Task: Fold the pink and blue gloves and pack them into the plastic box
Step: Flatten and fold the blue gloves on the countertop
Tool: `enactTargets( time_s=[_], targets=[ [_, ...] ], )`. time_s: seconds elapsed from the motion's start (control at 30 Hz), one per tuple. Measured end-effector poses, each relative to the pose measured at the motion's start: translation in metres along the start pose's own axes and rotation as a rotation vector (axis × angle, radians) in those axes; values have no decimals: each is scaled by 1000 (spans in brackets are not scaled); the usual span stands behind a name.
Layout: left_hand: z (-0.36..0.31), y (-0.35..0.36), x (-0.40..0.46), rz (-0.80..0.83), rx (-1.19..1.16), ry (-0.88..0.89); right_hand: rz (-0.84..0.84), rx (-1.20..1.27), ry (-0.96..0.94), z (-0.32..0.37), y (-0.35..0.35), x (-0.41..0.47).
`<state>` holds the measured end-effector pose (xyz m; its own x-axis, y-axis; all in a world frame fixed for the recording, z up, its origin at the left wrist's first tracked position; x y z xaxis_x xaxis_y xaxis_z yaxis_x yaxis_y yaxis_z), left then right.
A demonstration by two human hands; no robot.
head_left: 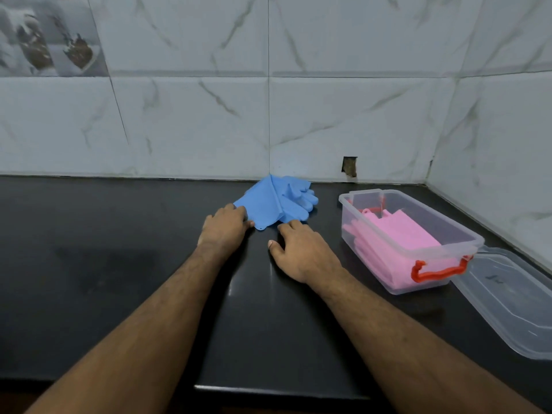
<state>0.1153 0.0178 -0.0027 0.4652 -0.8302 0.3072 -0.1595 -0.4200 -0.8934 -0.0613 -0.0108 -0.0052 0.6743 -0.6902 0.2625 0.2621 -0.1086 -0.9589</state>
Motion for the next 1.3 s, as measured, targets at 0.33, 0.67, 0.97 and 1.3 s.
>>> enactTargets(
  time_s=[0.33, 0.67, 0.97, 1.3],
  targets=[
    [-19, -14, 4, -236, -177, 220, -134, 176, 30, -10, 1, 25],
    [-68, -60, -24, -266, -1175, 314, -104, 930, 316, -38, 5, 40],
    [-62, -56, -22, 47, -1818, 16, 74, 1946, 124, -9, -8, 35],
    [-78, -28, -41, 512, -1470, 52, 0, 2036, 437, -37, -9, 34]
  ],
)
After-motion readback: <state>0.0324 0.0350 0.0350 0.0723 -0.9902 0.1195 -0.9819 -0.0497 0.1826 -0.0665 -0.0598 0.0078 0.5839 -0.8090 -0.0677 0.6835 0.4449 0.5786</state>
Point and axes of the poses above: each hand's wrist, its own x-axis towards the middle knuckle, its own y-axis out of the palm, z = x × y, the point moved 6 cm from there along x, towards the middle knuckle, and after that the axes turned 7 degrees about -x, right-handed, at the moved point
